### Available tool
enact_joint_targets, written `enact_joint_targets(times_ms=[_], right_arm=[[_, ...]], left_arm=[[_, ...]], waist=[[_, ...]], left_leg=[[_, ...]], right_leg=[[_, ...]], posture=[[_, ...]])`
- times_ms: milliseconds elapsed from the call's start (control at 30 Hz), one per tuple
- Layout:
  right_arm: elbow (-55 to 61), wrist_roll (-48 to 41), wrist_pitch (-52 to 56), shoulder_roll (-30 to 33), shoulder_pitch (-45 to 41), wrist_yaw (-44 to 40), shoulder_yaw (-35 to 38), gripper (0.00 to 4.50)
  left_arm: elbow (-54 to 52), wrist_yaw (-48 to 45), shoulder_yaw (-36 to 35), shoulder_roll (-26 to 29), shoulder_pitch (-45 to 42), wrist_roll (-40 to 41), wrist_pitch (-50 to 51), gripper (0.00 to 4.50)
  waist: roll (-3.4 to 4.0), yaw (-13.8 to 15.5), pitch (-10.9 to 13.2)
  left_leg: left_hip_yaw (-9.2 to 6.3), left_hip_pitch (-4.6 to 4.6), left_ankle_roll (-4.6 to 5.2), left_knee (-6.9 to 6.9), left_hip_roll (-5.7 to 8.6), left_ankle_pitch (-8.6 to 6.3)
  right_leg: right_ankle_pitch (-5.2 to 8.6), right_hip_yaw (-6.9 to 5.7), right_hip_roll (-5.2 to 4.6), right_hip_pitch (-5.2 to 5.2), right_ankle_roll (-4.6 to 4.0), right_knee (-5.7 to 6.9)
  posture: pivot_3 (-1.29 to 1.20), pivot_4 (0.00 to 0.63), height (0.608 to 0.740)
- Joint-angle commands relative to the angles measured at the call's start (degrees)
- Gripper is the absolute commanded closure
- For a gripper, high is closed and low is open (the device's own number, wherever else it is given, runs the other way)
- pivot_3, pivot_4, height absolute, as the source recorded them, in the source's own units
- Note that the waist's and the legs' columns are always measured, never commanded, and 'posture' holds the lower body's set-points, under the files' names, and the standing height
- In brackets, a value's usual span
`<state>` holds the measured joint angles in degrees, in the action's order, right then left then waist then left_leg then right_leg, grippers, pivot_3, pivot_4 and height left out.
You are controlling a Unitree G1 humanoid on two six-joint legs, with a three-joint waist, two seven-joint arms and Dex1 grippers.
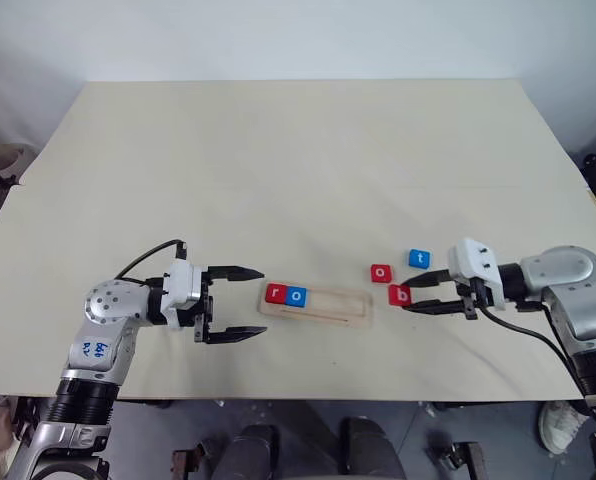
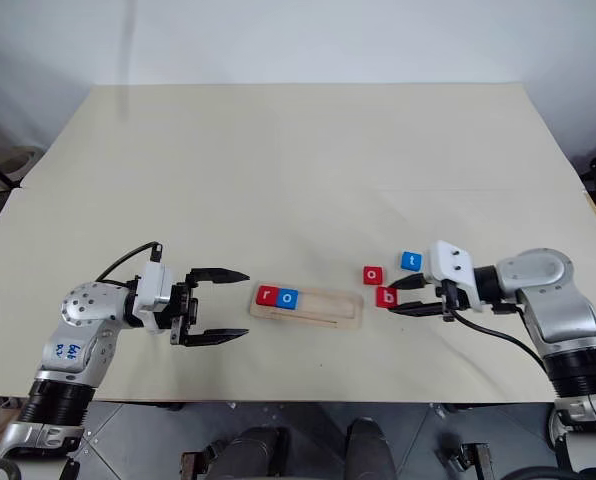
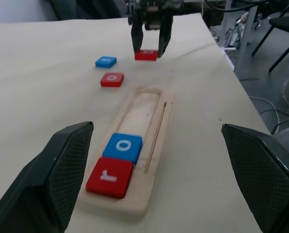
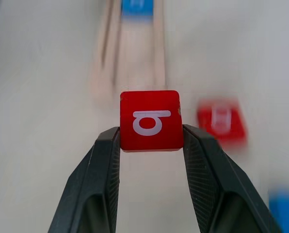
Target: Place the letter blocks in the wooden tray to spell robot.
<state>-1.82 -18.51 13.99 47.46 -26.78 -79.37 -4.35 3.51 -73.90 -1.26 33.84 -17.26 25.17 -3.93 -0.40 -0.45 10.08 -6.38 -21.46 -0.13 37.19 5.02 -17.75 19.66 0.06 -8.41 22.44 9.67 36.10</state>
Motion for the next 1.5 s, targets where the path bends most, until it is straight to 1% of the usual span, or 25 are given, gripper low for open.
enact_joint_targets(times_ms=[33,167,267,400,700,1033,1067,1167,1300,1333,1500], right_arm=[[8.83,0.41,10.67,-2.88,-3.1,6.7,-3.66,3.03],[11.12,2.05,17.7,-7.83,-6.48,12.1,-8.48,3.03],[11.26,3.53,20.29,-10.36,-8.04,14.96,-10.87,3.03],[10.52,6.51,19.39,-10.81,-8.18,15.77,-14.28,3.03],[11.56,7.93,20.13,-11.85,-8.04,16.44,-16.47,3.03],[12.21,7.52,22.65,-12.52,-8.39,16.73,-16.8,3.03],[12.13,7.61,22.9,-12.87,-8.55,17.34,-16.55,2.3],[12.13,7.51,22.95,-13.46,-8.99,18.08,-15.96,1.43],[12.76,7.08,22.99,-13.17,-9.37,18.25,-15.26,0.09],[13.21,6.74,23.26,-12.85,-9.4,18.12,-14.88,0.04],[15.9,3.98,24.39,-11.11,-8.36,16.66,-12.28,0.04]], left_arm=[[0.14,0.24,-0.87,0.38,0.55,-0.02,-1.02,0.0],[-0.02,0.51,-0.76,0.31,0.72,-0.1,-1.03,0.0],[-0.27,0.87,-0.7,0.26,0.86,-0.15,-1.04,0.0],[-1.22,1.38,-1.18,0.62,1.91,0.08,-0.95,0.0],[-2.18,2.85,-1.51,0.54,3.07,0.17,-0.93,0.0],[-2.29,3.4,-1.52,0.65,3.08,0.26,-0.97,0.0],[-2.32,3.43,-1.52,0.65,3.08,0.25,-0.96,0.0],[-2.4,3.47,-1.47,0.63,3.06,0.29,-0.89,0.0],[-2.33,3.48,-1.32,0.51,2.86,0.28,-0.83,0.0],[-2.3,3.48,-1.3,0.48,2.78,0.31,-0.79,0.0],[-2.2,3.39,-1.23,0.44,2.63,0.35,-0.73,0.0]], waist=[[0.0,0.16,0.0],[0.0,0.53,0.0],[0.0,0.47,0.0],[0.0,0.35,0.0],[0.0,0.19,0.0],[0.0,0.2,0.0],[0.0,0.2,0.0],[0.0,0.18,0.0],[0.0,0.24,0.0],[0.0,0.25,0.0],[0.0,0.25,0.0]], left_leg=[[0.0,0.0,-0.01,0.0,0.0,0.0],[-0.1,-0.08,0.0,0.0,0.08,-0.01],[-0.16,-0.12,-0.01,0.01,0.11,-0.01],[-0.17,-0.12,0.0,-0.01,0.12,-0.01],[-0.15,-0.12,-0.01,-0.01,0.09,-0.01],[-0.16,-0.12,-0.01,-0.01,0.1,-0.01],[-0.16,-0.12,-0.01,-0.01,0.1,-0.01],[-0.16,-0.12,-0.01,-0.01,0.1,-0.01],[-0.17,-0.12,-0.01,-0.01,0.1,-0.01],[-0.17,-0.12,-0.01,-0.01,0.11,-0.01],[-0.17,-0.12,-0.01,-0.02,0.1,-0.01]], right_leg=[[0.0,0.01,0.0,0.01,0.0,0.01],[0.0,-0.03,-0.05,0.04,0.0,0.0],[0.0,-0.08,-0.06,0.05,0.0,0.01],[0.0,-0.1,-0.06,0.06,0.0,0.02],[0.0,-0.12,-0.05,0.11,0.0,0.1],[0.0,-0.12,-0.05,0.11,0.0,0.11],[0.0,-0.12,-0.05,0.11,0.0,0.11],[0.0,-0.12,-0.05,0.11,0.0,0.1],[0.0,-0.12,-0.06,0.12,0.0,0.11],[0.0,-0.12,-0.06,0.12,0.0,0.11],[0.0,-0.12,-0.06,0.12,0.0,0.11]], posture=[[0.0,0.15,0.74],[0.0,0.15,0.74],[0.0,0.15,0.74],[0.0,0.15,0.74],[0.0,0.15,0.74],[0.0,0.15,0.74],[0.0,0.15,0.74],[0.0,0.15,0.74],[0.0,0.15,0.74],[0.0,0.15,0.74],[0.0,0.15,0.74]])
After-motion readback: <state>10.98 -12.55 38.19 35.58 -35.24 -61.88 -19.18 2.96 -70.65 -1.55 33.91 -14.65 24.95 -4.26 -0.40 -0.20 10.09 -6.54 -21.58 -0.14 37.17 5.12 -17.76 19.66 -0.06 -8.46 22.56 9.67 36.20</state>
